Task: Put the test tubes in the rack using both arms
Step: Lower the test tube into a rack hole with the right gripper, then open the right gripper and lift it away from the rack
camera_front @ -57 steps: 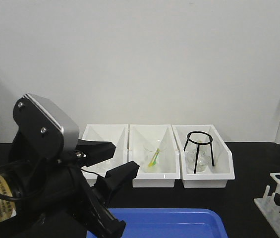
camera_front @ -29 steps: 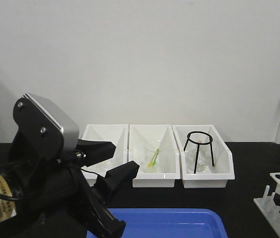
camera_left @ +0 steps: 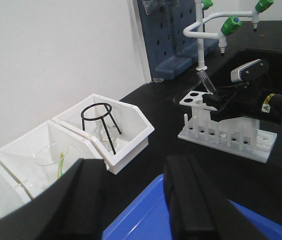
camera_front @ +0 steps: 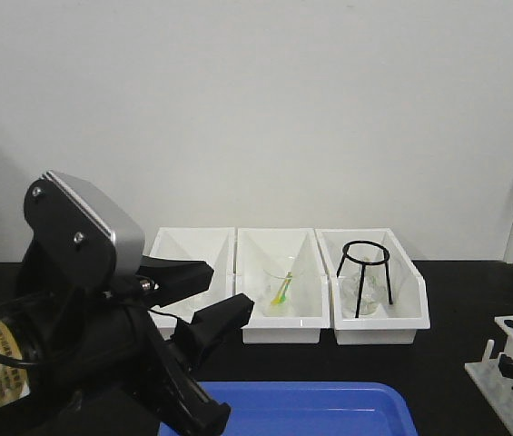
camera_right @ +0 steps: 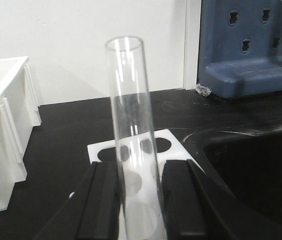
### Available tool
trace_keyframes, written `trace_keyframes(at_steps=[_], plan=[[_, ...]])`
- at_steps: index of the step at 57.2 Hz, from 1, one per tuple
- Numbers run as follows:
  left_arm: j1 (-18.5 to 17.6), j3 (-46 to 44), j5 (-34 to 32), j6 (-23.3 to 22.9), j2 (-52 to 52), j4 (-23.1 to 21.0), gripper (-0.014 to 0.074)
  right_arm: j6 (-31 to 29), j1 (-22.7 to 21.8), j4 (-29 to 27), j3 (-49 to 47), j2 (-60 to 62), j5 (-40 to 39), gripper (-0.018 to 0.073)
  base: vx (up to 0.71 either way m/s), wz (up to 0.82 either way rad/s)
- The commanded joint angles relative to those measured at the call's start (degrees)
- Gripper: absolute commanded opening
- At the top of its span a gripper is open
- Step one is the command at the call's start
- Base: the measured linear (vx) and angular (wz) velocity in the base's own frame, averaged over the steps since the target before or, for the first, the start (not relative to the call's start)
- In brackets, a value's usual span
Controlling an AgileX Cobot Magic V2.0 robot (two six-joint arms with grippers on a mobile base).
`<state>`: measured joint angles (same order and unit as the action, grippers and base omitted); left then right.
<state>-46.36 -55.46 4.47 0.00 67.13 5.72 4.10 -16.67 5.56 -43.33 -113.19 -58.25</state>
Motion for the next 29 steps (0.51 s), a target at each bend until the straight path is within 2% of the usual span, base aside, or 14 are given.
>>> trace_keyframes(at_steps=[1, 22, 29], plan=[[-0.38, -1.69, -4.84, -0.74, -1.40, -0.39, 0.0382, -0.61, -0.19, 0.16, -1.12, 2.05, -2.80, 0.0308, 0.00, 0.00], [-0.38, -1.69, -4.90, -0.74, -1.40, -0.39, 0.0382, -0.61, -0.19, -0.02, -1.12, 2.05, -2.80, 0.0307, 0.00, 0.00], [-0.38, -1.69, -4.84, -0.74, -1.40, -0.39, 0.0382, -0.75, -0.19, 0.17, -1.12, 2.05, -2.80, 0.0335, 0.00, 0.00]])
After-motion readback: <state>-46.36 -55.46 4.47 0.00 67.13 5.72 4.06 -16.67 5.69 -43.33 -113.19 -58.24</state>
